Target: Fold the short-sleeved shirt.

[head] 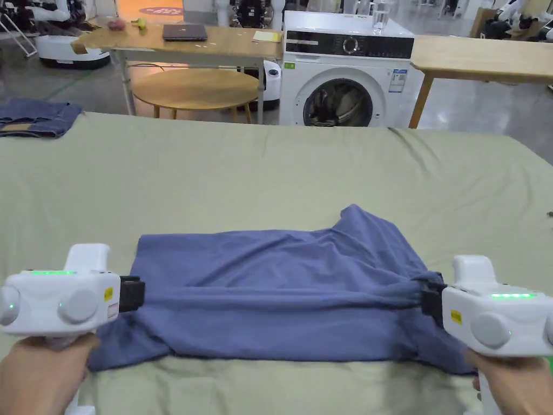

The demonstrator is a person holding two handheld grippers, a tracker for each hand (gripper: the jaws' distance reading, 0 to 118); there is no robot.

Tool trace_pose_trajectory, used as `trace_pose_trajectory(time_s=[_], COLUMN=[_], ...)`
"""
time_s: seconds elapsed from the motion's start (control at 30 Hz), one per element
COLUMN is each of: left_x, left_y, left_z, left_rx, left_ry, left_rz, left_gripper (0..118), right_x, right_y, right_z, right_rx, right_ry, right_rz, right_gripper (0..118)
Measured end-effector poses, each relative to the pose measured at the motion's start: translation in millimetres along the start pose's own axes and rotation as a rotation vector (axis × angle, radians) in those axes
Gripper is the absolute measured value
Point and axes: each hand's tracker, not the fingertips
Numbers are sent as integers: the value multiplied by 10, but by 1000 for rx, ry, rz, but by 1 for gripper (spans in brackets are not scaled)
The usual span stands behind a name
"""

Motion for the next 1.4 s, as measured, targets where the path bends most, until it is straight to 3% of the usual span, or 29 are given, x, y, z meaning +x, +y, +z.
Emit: trace_pose_trajectory(time_s=[0.03,0.13,0.27,0.3,0.33,0.37,0.4,0.47,0.67,0.8,0.83,0.87,0.9,0.93,1.17,1.23,1.3,1.4], left_x=[66,317,564,607,647,680,707,639,-18,-386,-424,-436,-449,-421,-262,-213,-166,23], left_y=[-51,-252,-556,-612,-678,-727,-760,-793,-919,-1004,-1026,-1035,-1038,-1037,-764,-702,-672,-712], left_z=[178,628,822,848,869,852,815,785,641,510,473,444,401,358,-108,-228,-404,-375], left_rx=[64,246,348,353,351,349,337,304,169,29,21,20,13,-11,-53,-72,-148,-130], left_ry=[-2,-30,6,6,-16,-24,-12,-60,41,40,48,50,49,41,52,64,72,109], left_rz=[-9,-25,-74,-84,-108,-125,-146,-157,-34,53,53,44,42,39,5,-1,-15,-145], left_gripper=[106,106,106,98,75,14,0,0,0,1,24,81,113,118,116,101,70,51], right_x=[-59,-279,-603,-641,-690,-771,-841,-904,-858,-743,-730,-696,-691,-690,-567,-482,-360,-103], right_y=[-31,-226,-529,-580,-649,-688,-770,-839,-939,-988,-1034,-969,-1001,-1032,-1034,-1048,-1054,-1058], right_z=[138,577,921,980,1017,1026,1062,1078,1154,1082,1056,1032,1012,997,949,929,888,746], right_rx=[20,143,217,233,255,269,326,290,274,224,207,195,189,183,145,133,120,77], right_ry=[12,62,117,153,175,111,38,152,138,132,136,139,140,141,125,107,66,-12], right_rz=[5,-8,-68,-74,-67,-42,3,23,38,4,-15,-29,-38,-42,-47,-52,-50,-88], right_gripper=[109,109,107,94,60,0,0,0,0,0,0,0,0,0,0,0,0,0])
